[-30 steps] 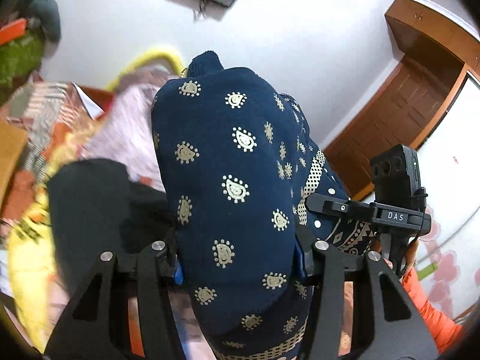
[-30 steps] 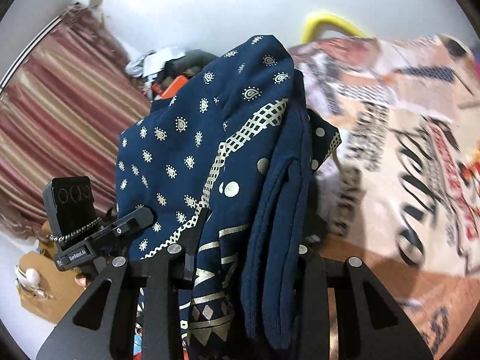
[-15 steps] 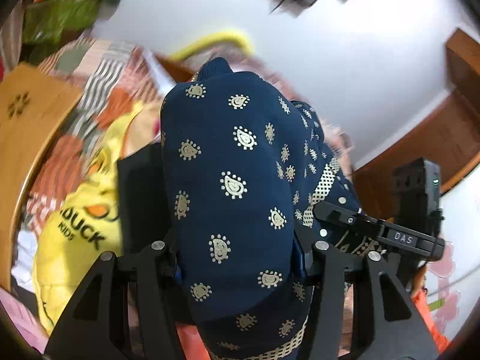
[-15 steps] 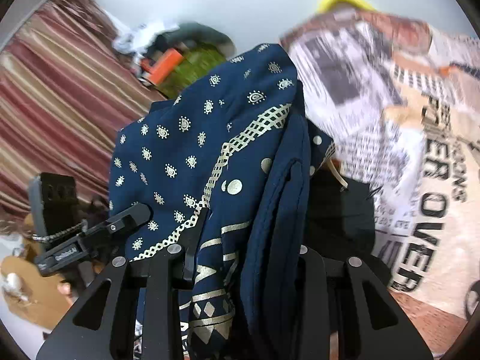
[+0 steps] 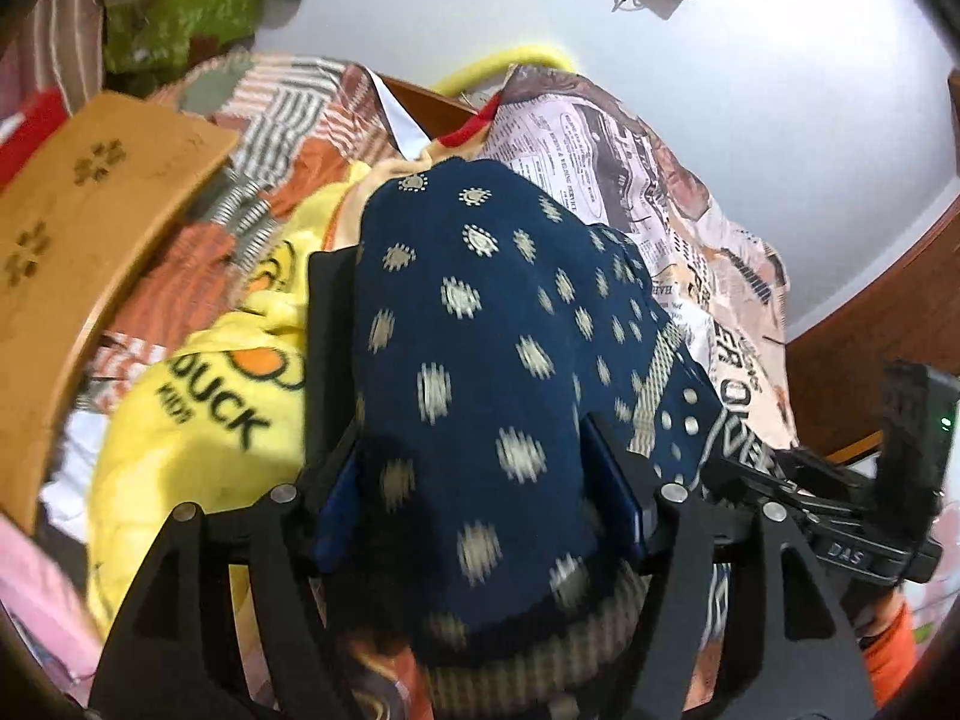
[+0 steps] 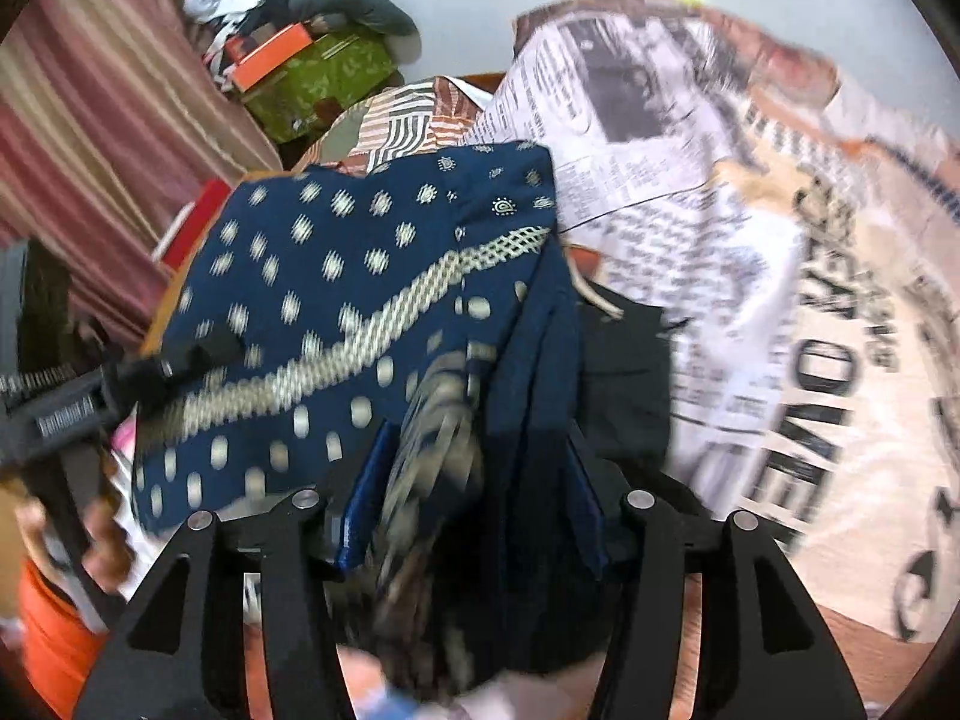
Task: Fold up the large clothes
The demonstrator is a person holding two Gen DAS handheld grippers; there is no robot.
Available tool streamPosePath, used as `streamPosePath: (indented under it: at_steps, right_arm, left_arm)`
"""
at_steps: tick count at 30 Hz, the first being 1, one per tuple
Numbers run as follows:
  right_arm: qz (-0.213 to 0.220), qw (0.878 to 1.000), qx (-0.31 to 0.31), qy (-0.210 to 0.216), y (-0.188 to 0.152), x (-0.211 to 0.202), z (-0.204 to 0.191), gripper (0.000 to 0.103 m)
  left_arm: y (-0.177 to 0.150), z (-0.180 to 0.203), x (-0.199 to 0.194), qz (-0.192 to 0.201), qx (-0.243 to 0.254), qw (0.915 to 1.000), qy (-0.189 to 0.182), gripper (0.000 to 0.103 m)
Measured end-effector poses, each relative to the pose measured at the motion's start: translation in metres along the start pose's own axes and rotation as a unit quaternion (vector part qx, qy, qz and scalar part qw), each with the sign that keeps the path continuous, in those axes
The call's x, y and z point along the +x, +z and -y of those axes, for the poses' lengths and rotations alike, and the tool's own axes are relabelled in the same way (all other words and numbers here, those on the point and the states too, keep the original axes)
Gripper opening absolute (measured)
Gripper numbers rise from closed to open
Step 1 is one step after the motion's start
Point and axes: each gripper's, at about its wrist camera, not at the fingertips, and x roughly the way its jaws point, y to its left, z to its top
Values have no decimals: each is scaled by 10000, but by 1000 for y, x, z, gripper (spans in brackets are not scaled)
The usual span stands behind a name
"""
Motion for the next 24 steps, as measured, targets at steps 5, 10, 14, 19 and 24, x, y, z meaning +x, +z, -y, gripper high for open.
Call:
streamPosePath:
  at_steps: [5,10,14,19,24]
  right_arm:
    - [237,9986,-280,-393,-22,-37,-1,50]
    - [750,9961,-316,-349,-27,-80,-16,50]
    - [1302,9906,-358,-193,-36,-131,-36,50]
    - [2163,9752,-431,159,-53,-207,-66,50]
    - [2989,9514,-571,468,-82,-274,-92,50]
  left_arm:
    - [-26,16,-34,173,307,9987,363,68]
    - [-48,40,-77,402,619,9952,647,68]
    - [-61,65,-130,899,785,9911,582,68]
    - [-79,102,-214,1800,1011,9778,357,68]
    - [-112,138,-291,2715,1316,9532,175,68]
